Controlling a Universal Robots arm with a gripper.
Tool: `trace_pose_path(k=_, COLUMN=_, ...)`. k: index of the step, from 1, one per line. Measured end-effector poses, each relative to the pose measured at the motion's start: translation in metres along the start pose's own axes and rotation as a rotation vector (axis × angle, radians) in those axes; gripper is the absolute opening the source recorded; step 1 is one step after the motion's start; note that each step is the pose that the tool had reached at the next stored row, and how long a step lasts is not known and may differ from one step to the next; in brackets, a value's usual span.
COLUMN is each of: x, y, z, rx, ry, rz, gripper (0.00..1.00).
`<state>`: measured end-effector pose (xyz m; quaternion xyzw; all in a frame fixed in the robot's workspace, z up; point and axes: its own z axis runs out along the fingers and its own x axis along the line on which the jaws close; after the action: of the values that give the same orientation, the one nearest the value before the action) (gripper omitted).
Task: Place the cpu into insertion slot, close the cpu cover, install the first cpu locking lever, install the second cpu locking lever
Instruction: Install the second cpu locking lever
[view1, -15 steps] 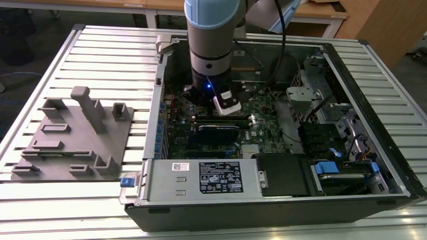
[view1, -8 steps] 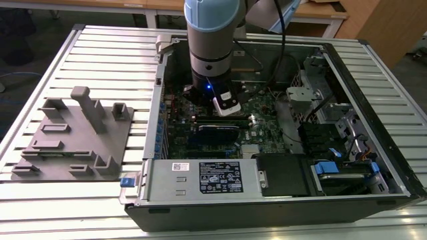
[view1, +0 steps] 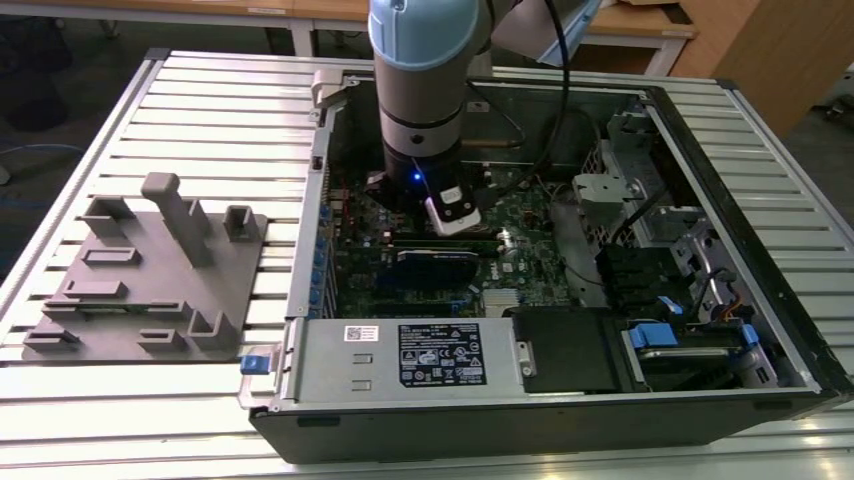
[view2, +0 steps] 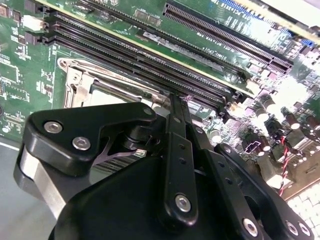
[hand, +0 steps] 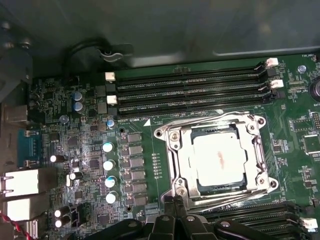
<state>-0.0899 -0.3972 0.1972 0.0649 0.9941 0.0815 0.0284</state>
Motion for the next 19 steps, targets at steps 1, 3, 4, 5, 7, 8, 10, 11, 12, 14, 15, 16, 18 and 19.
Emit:
trace_pose_path(k=1, x=0.0001, y=0.0000, z=0.0002, rx=-0.0028, ry=0.0002, rz=0.000, gripper=0.11)
trace_pose_path(k=3, x=0.0003, y=0.0000, z=0.0005, rx=-0.0093, ry=0.0009, rz=0.001, gripper=0.11)
trace_pose_path(k=4, x=0.0003, y=0.0000, z=0.0006, rx=-0.0122, ry=0.0013, rz=0.001, gripper=0.11)
trace_pose_path(k=5, x=0.0003, y=0.0000, z=0.0006, rx=-0.0122, ry=0.0012, rz=0.001, gripper=0.11)
trace_pose_path(k=7, x=0.0004, y=-0.0001, z=0.0003, rx=-0.0118, ry=0.0012, rz=0.001, gripper=0.11)
trace_pose_path(k=8, x=0.0003, y=0.0000, z=-0.0005, rx=-0.0115, ry=0.0013, rz=0.001, gripper=0.11)
trace_pose_path(k=10, x=0.0001, y=0.0008, z=-0.0045, rx=-0.0115, ry=0.0012, rz=0.001, gripper=0.11)
trace_pose_path(k=11, x=0.0000, y=0.0013, z=-0.0076, rx=-0.0115, ry=0.0012, rz=0.001, gripper=0.11)
trace_pose_path(k=12, x=-0.0002, y=0.0018, z=-0.0106, rx=-0.0115, ry=0.0012, rz=0.001, gripper=0.11)
trace_pose_path(k=14, x=-0.0005, y=0.0029, z=-0.0177, rx=-0.0113, ry=0.0013, rz=0.001, gripper=0.11)
trace_pose_path(k=15, x=-0.0007, y=0.0036, z=-0.0217, rx=-0.0115, ry=0.0012, rz=0.001, gripper=0.11)
trace_pose_path(k=16, x=-0.0008, y=0.0043, z=-0.0255, rx=-0.0114, ry=0.0013, rz=0.001, gripper=0.11)
trace_pose_path(k=18, x=-0.0012, y=0.0054, z=-0.0320, rx=-0.0115, ry=0.0012, rz=0.001, gripper=0.11)
trace_pose_path(k=19, x=-0.0013, y=0.0058, z=-0.0347, rx=-0.0115, ry=0.0012, rz=0.001, gripper=0.11)
